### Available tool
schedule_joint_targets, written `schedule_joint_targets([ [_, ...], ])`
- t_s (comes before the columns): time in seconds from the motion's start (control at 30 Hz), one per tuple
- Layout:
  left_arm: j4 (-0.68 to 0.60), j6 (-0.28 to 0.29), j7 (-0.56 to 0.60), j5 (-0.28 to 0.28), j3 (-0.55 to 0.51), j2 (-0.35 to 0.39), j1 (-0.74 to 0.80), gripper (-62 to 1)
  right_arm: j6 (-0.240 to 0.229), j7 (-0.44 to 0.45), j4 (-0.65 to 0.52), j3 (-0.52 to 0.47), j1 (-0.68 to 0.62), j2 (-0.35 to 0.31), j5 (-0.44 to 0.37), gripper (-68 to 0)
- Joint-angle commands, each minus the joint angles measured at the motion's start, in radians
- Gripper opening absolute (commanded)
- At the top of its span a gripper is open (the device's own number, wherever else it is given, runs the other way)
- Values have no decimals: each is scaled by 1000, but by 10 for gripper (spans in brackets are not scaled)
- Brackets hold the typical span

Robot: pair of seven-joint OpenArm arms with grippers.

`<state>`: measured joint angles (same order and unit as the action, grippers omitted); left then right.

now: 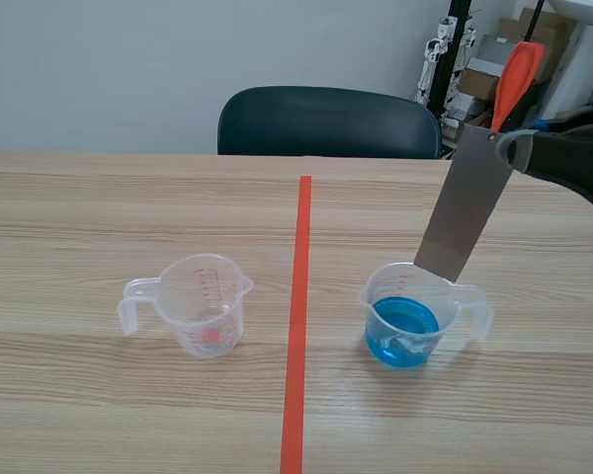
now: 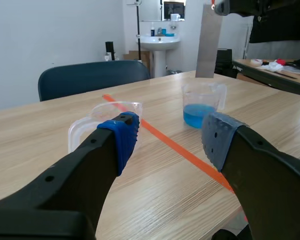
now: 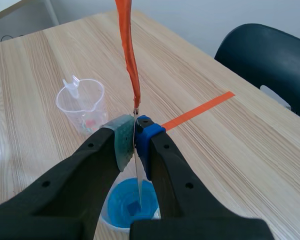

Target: Do the redox reaction experiment. raise the plate out of the solution

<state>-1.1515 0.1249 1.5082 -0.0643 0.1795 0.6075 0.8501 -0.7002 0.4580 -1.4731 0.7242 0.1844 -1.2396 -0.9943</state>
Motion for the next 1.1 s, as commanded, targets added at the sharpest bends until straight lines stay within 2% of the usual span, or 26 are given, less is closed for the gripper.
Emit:
schedule_joint_targets([
  [0.0,-55,-3,46,-28,-40,21,42,-347,-8,15,-14,-25,18,-19,-21,-669],
  [0.1,-154,-3,46,-56,-108,63,116,-401,-8,-11,-14,-40,18,-21,-56,-669],
  [0.17,-216,-3,23,-56,-159,86,152,-434,-9,-22,-14,-50,18,-21,-66,-669],
  [0.27,-300,-3,-93,-56,-224,133,178,-544,-27,-38,-25,-62,18,-21,-72,-669],
  [0.33,-348,-3,-189,-57,-254,171,180,-583,-45,-52,-35,-67,18,-21,-80,-669],
  [0.57,-497,-3,-465,-61,-325,317,171,-582,-45,-81,-68,-71,18,-21,-91,-669],
  [0.67,-518,3,-570,-61,-330,360,112,-582,-45,-96,-75,-71,18,-21,-92,-669],
  [0.77,-518,67,-683,-62,-330,378,21,-582,-45,-102,-76,-71,18,-21,-92,-669],
  [0.83,-518,116,-697,-68,-330,385,-28,-582,-45,-105,-76,-71,18,-21,-92,-669],
  [0.93,-518,133,-697,-92,-330,395,-84,-582,-45,-110,-76,-71,18,-21,-92,-669],
  [1.0,-518,135,-698,-92,-329,397,-115,-582,-45,-113,-76,-71,18,-21,-92,-669],
  [1.07,-518,161,-703,-91,-323,404,-150,-582,-45,-113,-76,-71,18,-21,-92,-669],
])
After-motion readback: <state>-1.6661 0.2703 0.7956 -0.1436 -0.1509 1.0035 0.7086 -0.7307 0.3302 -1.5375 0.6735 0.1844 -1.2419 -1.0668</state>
